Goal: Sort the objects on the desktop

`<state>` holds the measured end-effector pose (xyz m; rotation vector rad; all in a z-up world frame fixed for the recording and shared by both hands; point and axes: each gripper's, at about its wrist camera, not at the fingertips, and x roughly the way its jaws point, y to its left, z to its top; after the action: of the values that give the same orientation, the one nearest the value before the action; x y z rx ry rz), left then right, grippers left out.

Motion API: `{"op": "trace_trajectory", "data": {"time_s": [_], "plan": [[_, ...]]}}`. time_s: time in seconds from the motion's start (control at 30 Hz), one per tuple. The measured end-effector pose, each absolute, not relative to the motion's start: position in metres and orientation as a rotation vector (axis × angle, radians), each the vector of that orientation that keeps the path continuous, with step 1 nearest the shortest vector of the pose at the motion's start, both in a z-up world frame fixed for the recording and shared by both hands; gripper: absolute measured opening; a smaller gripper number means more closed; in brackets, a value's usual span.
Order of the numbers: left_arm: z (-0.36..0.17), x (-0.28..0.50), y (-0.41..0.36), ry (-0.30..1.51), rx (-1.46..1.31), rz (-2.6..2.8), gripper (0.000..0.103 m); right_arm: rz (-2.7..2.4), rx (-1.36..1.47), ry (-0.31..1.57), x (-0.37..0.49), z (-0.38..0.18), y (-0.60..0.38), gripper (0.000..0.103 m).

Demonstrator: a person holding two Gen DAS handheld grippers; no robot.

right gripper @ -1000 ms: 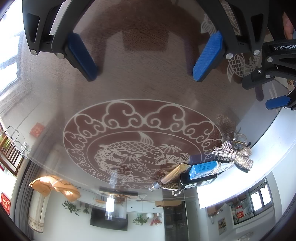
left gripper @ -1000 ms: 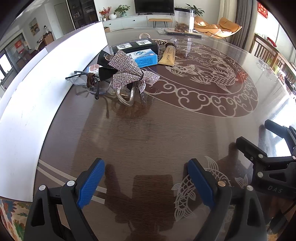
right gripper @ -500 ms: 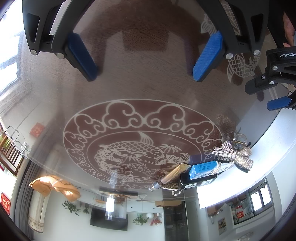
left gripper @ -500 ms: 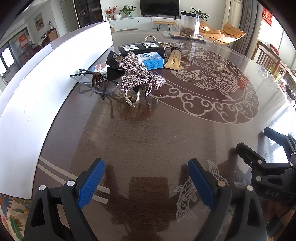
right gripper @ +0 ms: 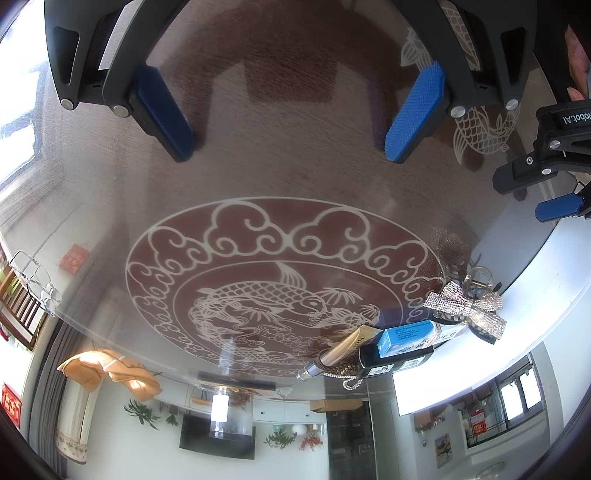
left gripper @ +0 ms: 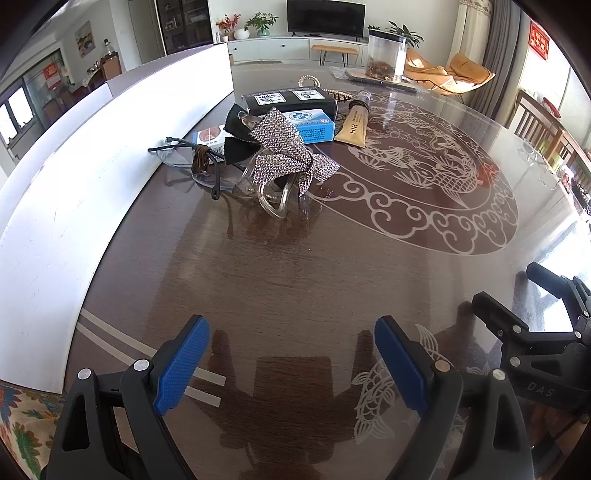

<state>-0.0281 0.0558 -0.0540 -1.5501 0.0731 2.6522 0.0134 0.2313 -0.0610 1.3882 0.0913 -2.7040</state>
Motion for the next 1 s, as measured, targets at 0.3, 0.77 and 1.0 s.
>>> {"op": "trace_trajectory", "data": {"time_s": [0.3, 0.77, 1.0], "plan": [[-0.0566, -0.0299, 0.0552, 0.07, -1.576, 2.648, 0.092, -2.704, 1.388, 0.091, 0.0134, -0.061, 0.2312, 0.103], [-0.0604, -0.0302, 0.0574, 0.089, -1.606, 2.636, 0.092, -2.704, 1.388, 0.092, 0.0136, -0.061, 0.2313, 0.103], [-0.0575, -0.0302, 0.0512, 0.044, -1.592, 2.655, 0.092, -2.703, 1.388, 0.092, 0.0137, -0.0609, 0.2313, 0.103]]}}
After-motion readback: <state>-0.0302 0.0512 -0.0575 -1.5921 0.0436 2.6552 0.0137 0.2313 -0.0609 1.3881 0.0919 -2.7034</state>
